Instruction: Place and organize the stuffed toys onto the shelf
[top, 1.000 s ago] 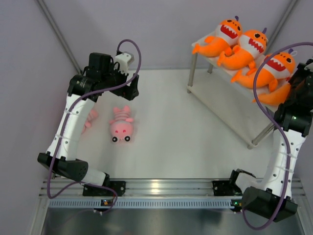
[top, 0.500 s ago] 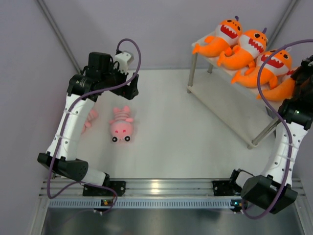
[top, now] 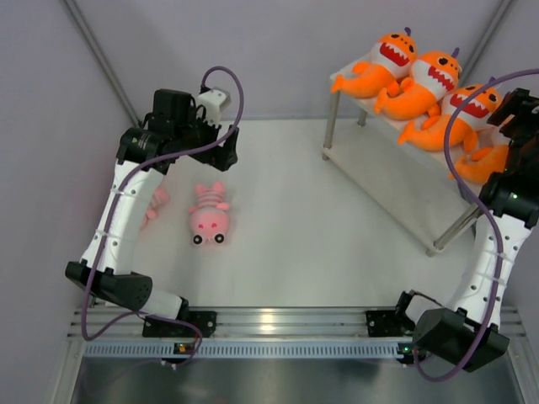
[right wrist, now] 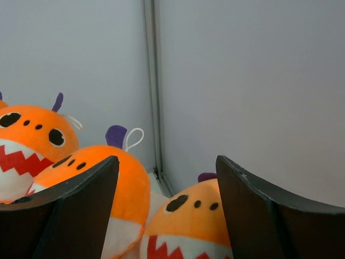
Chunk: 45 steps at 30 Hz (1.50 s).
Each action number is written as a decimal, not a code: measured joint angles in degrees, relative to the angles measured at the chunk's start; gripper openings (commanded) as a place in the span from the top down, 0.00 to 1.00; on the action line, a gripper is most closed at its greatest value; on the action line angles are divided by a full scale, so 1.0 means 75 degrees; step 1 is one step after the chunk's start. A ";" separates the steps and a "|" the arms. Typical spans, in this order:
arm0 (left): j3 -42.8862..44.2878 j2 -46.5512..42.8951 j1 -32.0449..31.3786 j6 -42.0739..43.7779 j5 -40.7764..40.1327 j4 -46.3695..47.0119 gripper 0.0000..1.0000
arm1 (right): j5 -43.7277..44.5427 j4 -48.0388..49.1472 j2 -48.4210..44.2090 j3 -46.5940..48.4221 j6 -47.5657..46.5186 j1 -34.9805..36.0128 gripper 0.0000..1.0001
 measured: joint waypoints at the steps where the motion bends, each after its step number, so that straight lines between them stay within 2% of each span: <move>1: -0.0003 0.0009 0.0000 0.0017 -0.0020 0.0000 0.02 | -0.0012 -0.0052 0.0000 0.0058 -0.0003 0.0000 0.25; 7: -0.0198 0.0117 0.0000 0.0169 -0.0373 0.0009 0.02 | -0.0187 -0.0600 0.0041 0.0560 -0.0041 0.0050 0.13; 11: -0.0551 0.0420 0.0000 0.0318 -0.0784 0.0020 0.03 | -0.0256 -0.1297 0.0294 0.1798 -0.0230 0.0315 0.08; 18: -0.0973 0.1635 0.0443 0.0463 -0.0930 0.0029 0.11 | -0.0271 -0.1836 0.0370 0.3351 -0.1099 0.1524 0.07; 24: -0.1915 0.2305 0.1227 0.0466 -0.1084 0.0087 0.09 | -0.0283 -0.2323 0.0364 0.3395 -0.1690 0.2570 0.08; 28: -0.2783 0.2267 0.1209 0.0504 -0.0886 0.0044 0.07 | -0.0280 -0.2734 0.0417 0.3392 -0.1757 0.3086 0.10; 30: -0.3171 0.2183 0.1174 0.0530 -0.0726 0.0061 0.10 | -0.0274 -0.2850 0.0417 0.3424 -0.1746 0.3354 0.11; 31: -0.3264 0.2154 0.1163 0.0539 -0.0691 0.0047 0.22 | -0.0277 -0.2943 0.0440 0.3494 -0.1740 0.3491 0.11; 34: -0.3684 0.2095 0.1139 0.0627 -0.0638 0.0035 0.42 | -0.0312 -0.3130 0.0592 0.3847 -0.1725 0.3978 0.11; 35: -0.3748 0.2124 0.1139 0.0641 -0.0682 0.0035 0.52 | -0.0353 -0.3188 0.0667 0.3978 -0.1731 0.4264 0.11; 37: -0.3762 0.2256 0.1139 0.0659 -0.0752 0.0073 0.67 | -0.0358 -0.3249 0.0833 0.4211 -0.1751 0.4709 0.11; 38: -0.3759 0.2343 0.1139 0.0656 -0.0769 0.0093 0.85 | -0.0388 -0.3273 0.0906 0.4264 -0.1778 0.4940 0.10; 39: -0.3759 0.2442 0.1139 0.0627 -0.0772 0.0099 0.98 | -0.0405 -0.3331 0.0962 0.4284 -0.1824 0.5187 0.10; 45: -0.3707 0.2506 0.1122 0.0828 -0.0629 0.0099 1.00 | -0.0662 -0.3824 0.1405 0.4299 -0.2087 0.6347 0.10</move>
